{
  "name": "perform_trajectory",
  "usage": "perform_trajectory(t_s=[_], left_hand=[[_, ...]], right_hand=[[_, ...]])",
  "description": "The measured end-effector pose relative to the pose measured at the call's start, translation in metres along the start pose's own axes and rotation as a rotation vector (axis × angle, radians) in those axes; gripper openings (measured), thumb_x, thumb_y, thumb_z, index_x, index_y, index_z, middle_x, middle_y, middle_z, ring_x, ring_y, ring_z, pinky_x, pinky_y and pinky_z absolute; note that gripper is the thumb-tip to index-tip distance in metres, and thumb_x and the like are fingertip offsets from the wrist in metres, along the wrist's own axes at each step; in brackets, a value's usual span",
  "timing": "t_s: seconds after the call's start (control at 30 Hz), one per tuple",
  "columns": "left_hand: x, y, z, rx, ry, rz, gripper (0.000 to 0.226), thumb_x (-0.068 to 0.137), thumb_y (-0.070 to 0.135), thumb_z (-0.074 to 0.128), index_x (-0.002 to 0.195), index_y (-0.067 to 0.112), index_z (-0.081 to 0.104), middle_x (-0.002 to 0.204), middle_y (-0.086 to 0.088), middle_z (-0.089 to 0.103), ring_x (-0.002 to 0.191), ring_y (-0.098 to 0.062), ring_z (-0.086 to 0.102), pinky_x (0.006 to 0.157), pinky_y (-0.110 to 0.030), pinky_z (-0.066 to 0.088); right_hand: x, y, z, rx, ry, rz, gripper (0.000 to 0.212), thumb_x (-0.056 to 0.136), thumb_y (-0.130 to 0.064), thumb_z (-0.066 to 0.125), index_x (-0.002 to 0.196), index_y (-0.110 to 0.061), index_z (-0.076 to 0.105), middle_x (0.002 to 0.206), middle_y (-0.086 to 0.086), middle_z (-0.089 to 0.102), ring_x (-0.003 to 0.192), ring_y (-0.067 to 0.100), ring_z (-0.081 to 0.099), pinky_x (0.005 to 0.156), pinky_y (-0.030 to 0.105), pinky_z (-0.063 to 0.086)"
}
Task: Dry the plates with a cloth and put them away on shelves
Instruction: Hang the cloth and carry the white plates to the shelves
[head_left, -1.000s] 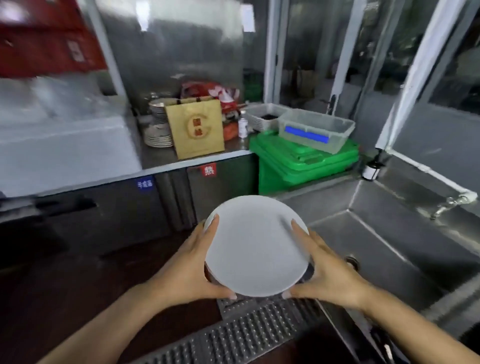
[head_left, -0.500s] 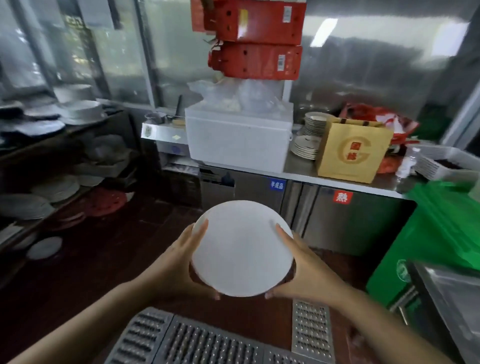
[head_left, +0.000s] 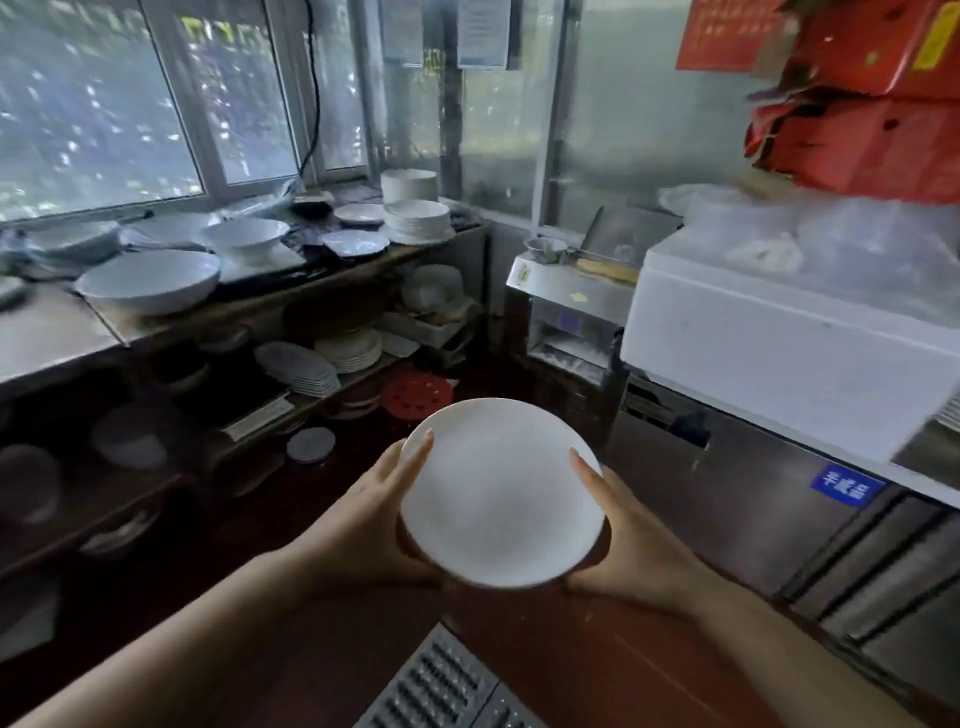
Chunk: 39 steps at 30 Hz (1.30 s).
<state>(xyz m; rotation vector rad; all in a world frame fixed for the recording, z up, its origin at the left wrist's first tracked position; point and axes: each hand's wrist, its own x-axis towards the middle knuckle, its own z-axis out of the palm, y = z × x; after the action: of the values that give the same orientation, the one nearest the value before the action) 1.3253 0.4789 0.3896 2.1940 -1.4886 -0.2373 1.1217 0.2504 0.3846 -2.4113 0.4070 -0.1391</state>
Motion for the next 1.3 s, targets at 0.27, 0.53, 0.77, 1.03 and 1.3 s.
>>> perform_trajectory(t_s=[0.27, 0.53, 0.77, 1.03, 1.3], left_hand=[[0.010, -0.119, -0.066, -0.031, 0.140, -0.207, 0.140, 0.051, 0.076, 0.076, 0.149, 0.037, -0.017, 0.156, 0.012, 0.001, 0.141, -0.007, 0.010, 0.118, -0.030, 0.019], [0.032, -0.263, -0.122, -0.060, 0.264, -0.432, 0.142, 0.046, 0.087, 0.067, 0.150, 0.035, -0.016, 0.159, 0.010, 0.001, 0.147, -0.007, 0.007, 0.118, -0.023, 0.016], [0.027, -0.388, -0.186, -0.058, 0.374, -0.673, 0.147, 0.041, 0.087, 0.069, 0.149, 0.039, -0.017, 0.158, 0.015, -0.002, 0.146, -0.002, -0.001, 0.120, -0.024, 0.012], [-0.029, -0.517, -0.253, -0.038, 0.470, -0.856, 0.148, 0.044, 0.073, 0.079, 0.152, 0.031, -0.014, 0.159, 0.009, 0.003, 0.145, -0.003, 0.006, 0.119, -0.022, 0.012], [-0.087, -0.667, -0.338, -0.051, 0.487, -0.846, 0.142, 0.046, 0.061, 0.087, 0.141, 0.049, -0.018, 0.146, 0.028, 0.003, 0.132, 0.017, 0.004, 0.103, 0.003, 0.004]], right_hand=[[0.178, -0.056, 0.033, -0.018, -0.163, -0.177, 0.128, 0.060, -0.049, 0.087, 0.150, -0.045, -0.004, 0.147, -0.021, 0.012, 0.133, -0.005, 0.019, 0.109, 0.018, 0.023], [0.386, -0.116, 0.095, 0.009, -0.356, -0.374, 0.129, 0.055, -0.061, 0.084, 0.144, -0.051, -0.009, 0.145, -0.027, 0.004, 0.131, -0.009, 0.016, 0.111, 0.016, 0.020], [0.559, -0.194, 0.175, 0.055, -0.503, -0.590, 0.125, 0.059, -0.051, 0.088, 0.143, -0.052, -0.005, 0.147, -0.029, 0.003, 0.122, -0.036, 0.003, 0.090, -0.011, 0.016], [0.684, -0.315, 0.293, 0.082, -0.643, -0.715, 0.125, 0.053, -0.054, 0.088, 0.144, -0.052, 0.003, 0.152, -0.015, 0.019, 0.130, -0.028, 0.012, 0.099, -0.006, 0.017], [0.776, -0.434, 0.405, 0.151, -0.674, -0.722, 0.125, 0.048, -0.058, 0.090, 0.143, -0.063, 0.009, 0.151, -0.034, 0.011, 0.140, -0.013, 0.016, 0.116, 0.040, 0.034]])
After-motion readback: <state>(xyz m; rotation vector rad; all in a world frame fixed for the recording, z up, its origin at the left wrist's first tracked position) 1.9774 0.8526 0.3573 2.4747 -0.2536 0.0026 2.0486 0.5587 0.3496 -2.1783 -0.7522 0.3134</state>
